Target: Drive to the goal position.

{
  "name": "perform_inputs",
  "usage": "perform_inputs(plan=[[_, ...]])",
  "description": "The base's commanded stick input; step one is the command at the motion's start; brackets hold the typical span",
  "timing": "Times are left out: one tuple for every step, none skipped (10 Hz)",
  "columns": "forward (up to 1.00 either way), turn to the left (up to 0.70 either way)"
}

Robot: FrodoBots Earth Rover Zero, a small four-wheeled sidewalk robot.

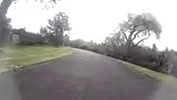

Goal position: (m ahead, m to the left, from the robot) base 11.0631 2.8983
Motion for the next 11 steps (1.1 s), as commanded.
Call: perform_inputs(plan=[[0.70,0.00],[0.70,0.00],[0.70,-0.03],[0.70,-0.11],[0.70,-0.19],[0.70,-0.28],[0.70,-0.24],[0.70,-0.03],[0.70,0.00],[0.70,0.00],[0.70,0.00]])
